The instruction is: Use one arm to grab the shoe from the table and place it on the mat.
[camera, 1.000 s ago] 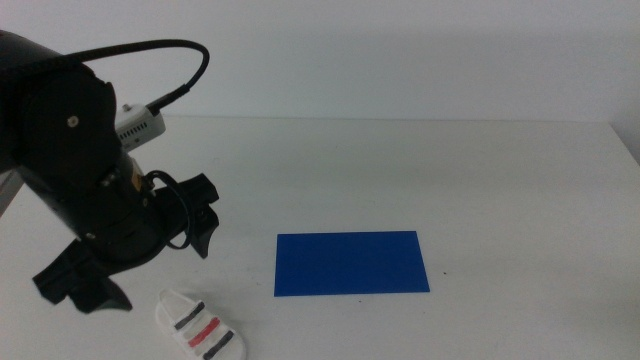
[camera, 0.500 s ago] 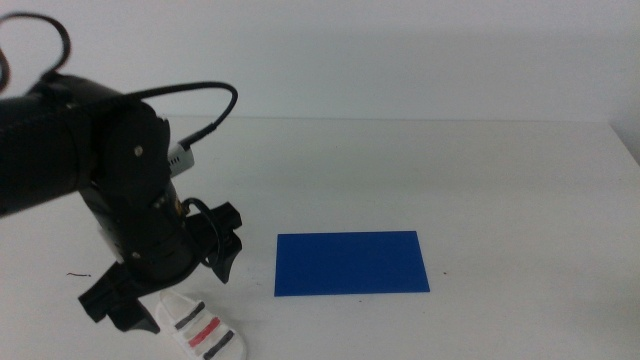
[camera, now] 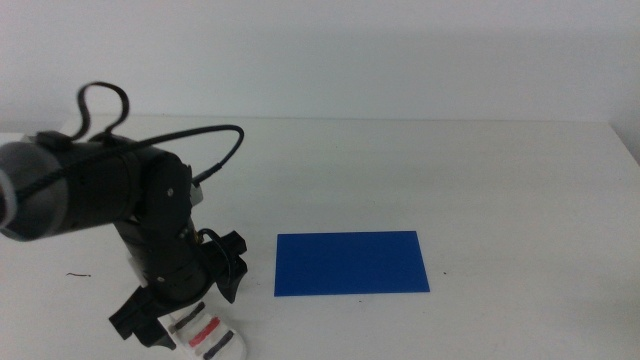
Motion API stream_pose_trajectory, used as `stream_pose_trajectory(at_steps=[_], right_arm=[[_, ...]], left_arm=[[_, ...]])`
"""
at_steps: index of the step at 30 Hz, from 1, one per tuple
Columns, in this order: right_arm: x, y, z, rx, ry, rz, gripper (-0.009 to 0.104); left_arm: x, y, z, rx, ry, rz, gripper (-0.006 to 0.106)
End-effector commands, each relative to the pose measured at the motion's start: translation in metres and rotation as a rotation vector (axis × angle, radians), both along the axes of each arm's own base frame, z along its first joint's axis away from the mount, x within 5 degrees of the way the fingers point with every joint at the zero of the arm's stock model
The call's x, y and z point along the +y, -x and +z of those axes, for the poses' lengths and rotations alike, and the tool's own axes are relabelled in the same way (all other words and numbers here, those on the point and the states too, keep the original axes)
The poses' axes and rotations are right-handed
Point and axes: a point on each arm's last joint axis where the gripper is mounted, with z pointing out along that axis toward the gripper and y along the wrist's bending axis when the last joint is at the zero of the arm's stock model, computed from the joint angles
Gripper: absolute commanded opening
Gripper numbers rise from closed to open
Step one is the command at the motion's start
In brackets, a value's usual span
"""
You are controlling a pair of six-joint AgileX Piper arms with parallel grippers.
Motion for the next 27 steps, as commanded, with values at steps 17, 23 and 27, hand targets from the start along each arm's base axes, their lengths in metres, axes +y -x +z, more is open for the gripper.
stream_pose_trajectory(at_steps=[17,23,27], right_arm=[[0.0,0.0,0.0,-0.012,0.01,0.002,0.079],[0.0,0.0,0.0,-0.012,0.01,0.002,0.079],[0.0,0.0,0.0,-0.012,0.01,0.002,0.079]], left_arm=[[-0.028,-0.022,0.014,-0.036,-0.03,-0.092,-0.002],[-0.087,-0.052,0.044,-0.096,0.042,-0.106,-0.002],[-0.133,-0.072,0.039,-0.118,0.097,-0.149,-0.002]])
